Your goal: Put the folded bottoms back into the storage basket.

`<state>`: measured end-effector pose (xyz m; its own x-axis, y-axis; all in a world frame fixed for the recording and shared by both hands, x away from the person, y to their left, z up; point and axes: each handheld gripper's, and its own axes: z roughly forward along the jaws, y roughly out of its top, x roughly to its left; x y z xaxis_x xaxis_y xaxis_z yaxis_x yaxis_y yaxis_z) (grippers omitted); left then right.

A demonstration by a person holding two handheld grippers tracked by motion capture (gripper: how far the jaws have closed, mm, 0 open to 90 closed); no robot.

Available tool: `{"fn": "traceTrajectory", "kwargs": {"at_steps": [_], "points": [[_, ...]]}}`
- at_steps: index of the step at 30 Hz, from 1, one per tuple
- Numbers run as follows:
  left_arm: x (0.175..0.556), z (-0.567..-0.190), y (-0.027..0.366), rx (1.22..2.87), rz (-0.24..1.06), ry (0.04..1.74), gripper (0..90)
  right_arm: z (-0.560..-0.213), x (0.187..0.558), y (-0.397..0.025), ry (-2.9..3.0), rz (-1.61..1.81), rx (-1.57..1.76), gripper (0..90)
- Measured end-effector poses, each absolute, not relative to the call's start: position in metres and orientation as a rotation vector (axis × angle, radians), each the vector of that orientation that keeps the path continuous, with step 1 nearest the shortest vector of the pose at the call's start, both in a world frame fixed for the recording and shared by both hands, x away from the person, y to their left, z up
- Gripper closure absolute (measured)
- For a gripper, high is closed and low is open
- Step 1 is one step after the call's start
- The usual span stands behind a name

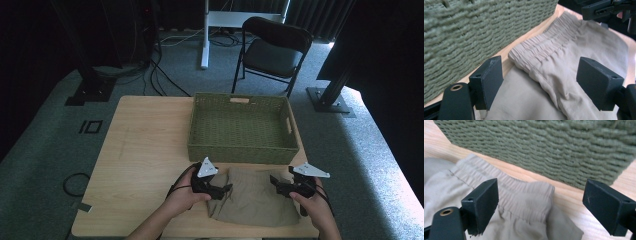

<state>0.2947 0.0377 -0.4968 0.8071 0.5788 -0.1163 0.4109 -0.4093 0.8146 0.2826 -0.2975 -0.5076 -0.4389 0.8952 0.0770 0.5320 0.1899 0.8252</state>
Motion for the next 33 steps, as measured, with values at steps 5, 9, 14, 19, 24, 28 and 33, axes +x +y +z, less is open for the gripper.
{"fn": "traceTrajectory", "kwargs": {"at_steps": [5,9,14,19,24,28,33], "points": [[0.292,-0.506,0.036,2.076,0.224,0.747,22.1,-0.518,0.279,-0.302,2.048,1.13,1.367,13.0],[0.29,-0.513,0.036,2.095,0.23,0.761,20.9,-0.527,0.277,-0.303,2.063,1.104,1.388,13.0],[0.287,-0.52,0.037,2.128,0.248,0.779,20.7,-0.536,0.274,-0.303,2.089,1.083,1.402,13.0],[0.287,-0.524,0.04,2.134,0.268,0.811,20.7,-0.541,0.271,-0.305,2.103,1.069,1.419,13.0],[0.289,-0.533,0.038,2.148,0.257,0.847,20.6,-0.55,0.27,-0.305,2.118,1.041,1.442,13.0],[0.288,-0.538,0.034,2.167,0.251,0.849,19.7,-0.555,0.27,-0.303,2.135,1.033,1.446,12.3],[0.288,-0.544,0.031,2.186,0.25,0.846,19.0,-0.556,0.271,-0.302,2.141,1.023,1.444,12.1]]}}
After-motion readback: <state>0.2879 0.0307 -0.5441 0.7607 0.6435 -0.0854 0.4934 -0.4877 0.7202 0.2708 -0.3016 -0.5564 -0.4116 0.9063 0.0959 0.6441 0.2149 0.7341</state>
